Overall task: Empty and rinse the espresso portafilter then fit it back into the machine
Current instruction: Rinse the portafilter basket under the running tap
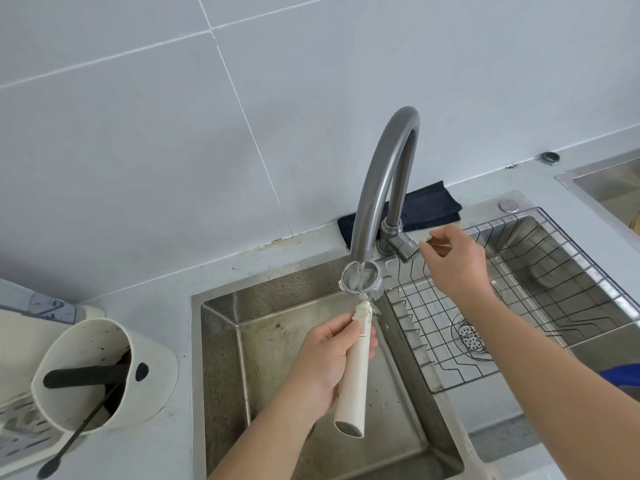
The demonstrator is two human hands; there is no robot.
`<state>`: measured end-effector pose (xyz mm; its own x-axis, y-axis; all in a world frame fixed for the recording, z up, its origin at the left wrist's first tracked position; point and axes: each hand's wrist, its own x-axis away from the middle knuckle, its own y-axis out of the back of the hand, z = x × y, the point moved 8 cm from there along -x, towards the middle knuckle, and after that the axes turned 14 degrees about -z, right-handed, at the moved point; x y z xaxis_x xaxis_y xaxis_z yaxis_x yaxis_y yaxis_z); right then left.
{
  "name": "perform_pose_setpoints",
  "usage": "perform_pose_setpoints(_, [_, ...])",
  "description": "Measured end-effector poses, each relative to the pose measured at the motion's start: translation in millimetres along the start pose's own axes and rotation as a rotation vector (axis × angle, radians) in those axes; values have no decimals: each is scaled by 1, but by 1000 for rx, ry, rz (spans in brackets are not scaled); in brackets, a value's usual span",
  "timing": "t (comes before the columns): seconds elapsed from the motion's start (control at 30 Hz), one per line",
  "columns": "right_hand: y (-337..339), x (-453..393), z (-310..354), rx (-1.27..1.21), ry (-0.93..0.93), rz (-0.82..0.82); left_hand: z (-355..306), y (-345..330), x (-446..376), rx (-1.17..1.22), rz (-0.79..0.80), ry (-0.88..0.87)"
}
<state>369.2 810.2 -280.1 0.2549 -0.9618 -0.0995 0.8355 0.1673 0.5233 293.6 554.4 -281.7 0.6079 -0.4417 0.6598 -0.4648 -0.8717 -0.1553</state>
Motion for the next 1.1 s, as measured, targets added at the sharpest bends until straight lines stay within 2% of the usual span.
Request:
perform_pose_setpoints(0.4, [0, -1, 0, 15, 6, 0, 17, -5, 6, 264, 53, 305])
perform_pose_setpoints(0.67, [0, -1, 0, 13, 3, 1, 25, -4, 14, 366, 105, 407])
perform_pose_setpoints(0.9, [0, -1, -1, 11, 0, 4, 29, 6, 18, 334, 135, 370])
perform_pose_setpoints(1.1, [0, -1, -2, 17, -13, 5, 17, 27, 8, 97, 47, 91])
